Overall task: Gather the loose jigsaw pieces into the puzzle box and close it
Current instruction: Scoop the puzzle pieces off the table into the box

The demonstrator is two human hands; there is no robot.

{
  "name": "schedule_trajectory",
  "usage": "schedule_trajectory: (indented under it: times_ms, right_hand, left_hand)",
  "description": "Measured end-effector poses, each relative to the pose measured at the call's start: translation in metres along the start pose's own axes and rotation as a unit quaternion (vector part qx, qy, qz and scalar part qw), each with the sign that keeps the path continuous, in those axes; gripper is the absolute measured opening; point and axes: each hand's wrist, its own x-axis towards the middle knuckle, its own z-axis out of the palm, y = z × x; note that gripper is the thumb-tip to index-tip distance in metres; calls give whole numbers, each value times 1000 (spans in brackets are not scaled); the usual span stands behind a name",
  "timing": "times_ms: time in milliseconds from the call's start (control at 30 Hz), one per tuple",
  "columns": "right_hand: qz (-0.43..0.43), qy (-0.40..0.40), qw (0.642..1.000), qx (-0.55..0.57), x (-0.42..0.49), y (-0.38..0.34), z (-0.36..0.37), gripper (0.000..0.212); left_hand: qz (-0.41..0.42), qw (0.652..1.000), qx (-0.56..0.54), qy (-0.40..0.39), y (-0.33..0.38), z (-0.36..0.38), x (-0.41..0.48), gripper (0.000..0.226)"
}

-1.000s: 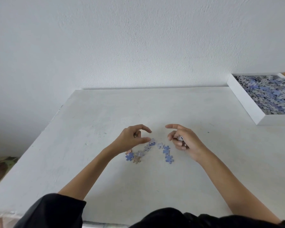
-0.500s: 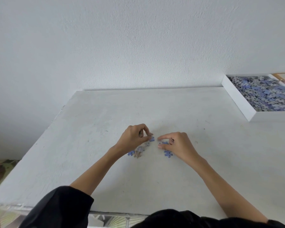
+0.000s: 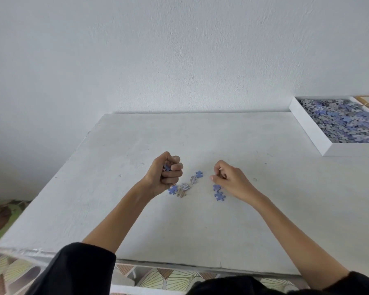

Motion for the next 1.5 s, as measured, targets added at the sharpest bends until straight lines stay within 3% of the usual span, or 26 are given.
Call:
schedule_trajectory:
  times_ms: [67,100,167,233,300,367,467,500,567,633,700,733,767,833,933,1033,1133,1300,1367,1433,1500]
  right_hand:
    - [43,-4,979,197,-1,-1,-5,5]
    - [70,-11,951,300,-2,-1,-7,13]
    - [109,-36,867,484,-4,0,-10,23]
    - [132,-64,754,640,-4,2,-14,29]
    - [137,-100,666,726,-4,8,-14,41]
    - [137,-126,635,750,-4,11,-14,48]
    - [167,-135,614,760,-4,14,-13,33]
    - [180,-131,620,752,-4,14,-12,32]
    - [203,-112,672,703,-5,11,-10,36]
    - [202,-73,785,581,-8,5,-13,35]
    - [131,-14,928,349,-14,2,-15,25]
    - [76,6,975,207,-16,2,-16,13]
    - [29,12,996,84,-17,5,-17,3]
    - [-4,-5,999,-40,-20,13,-16,23]
    - [0,20,998,-52,-22,15,-13,21]
    - [-12,44,997,-61,-21,16,-11,8]
    - [8,-7,993,-115,-18,12,-14,12]
    - [5,-64,980,-188,-17,8,-17,22]
    - [-4,-46,992,-117,-20,7,-14,26]
    - [34,-6,998,61,-23,2,-11,20]
    - [100,19,963,249,-24,-2,-11,26]
  left_hand:
    - [2,1000,0,-13,-3,-2,-3,19]
    - [2,1000,-4,-20,-5,-3,-5,15]
    - [3,999,-20,-35,-8,-6,-6,16]
    - [-1,998,-39,-49,-10,-8,-6,23]
    - [0,999,-17,-50,-11,-9,-6,23]
    - [11,997,60,-43,-10,-8,-7,18]
    - [26,985,169,-34,-9,-6,-8,18]
    - [27,982,182,-36,-9,-4,-9,20]
    - [22,981,193,-26,-10,-2,-9,29]
    - [19,972,233,-1,-11,0,-7,40]
    - [34,945,324,22,-12,3,-7,45]
    - [49,927,370,31,-13,4,-7,45]
    - [65,908,413,39,-14,6,-8,42]
    - [105,860,496,55,-15,7,-8,32]
    - [156,803,568,91,-17,4,-4,29]
    - [175,768,605,120,-19,-1,0,25]
    - [173,725,654,129,-23,-3,3,14]
    - [178,693,687,129,-30,-2,3,32]
    - [187,690,685,139,-31,-1,3,29]
    - [194,691,681,145,-32,1,4,25]
    - [187,697,678,142,-31,2,5,24]
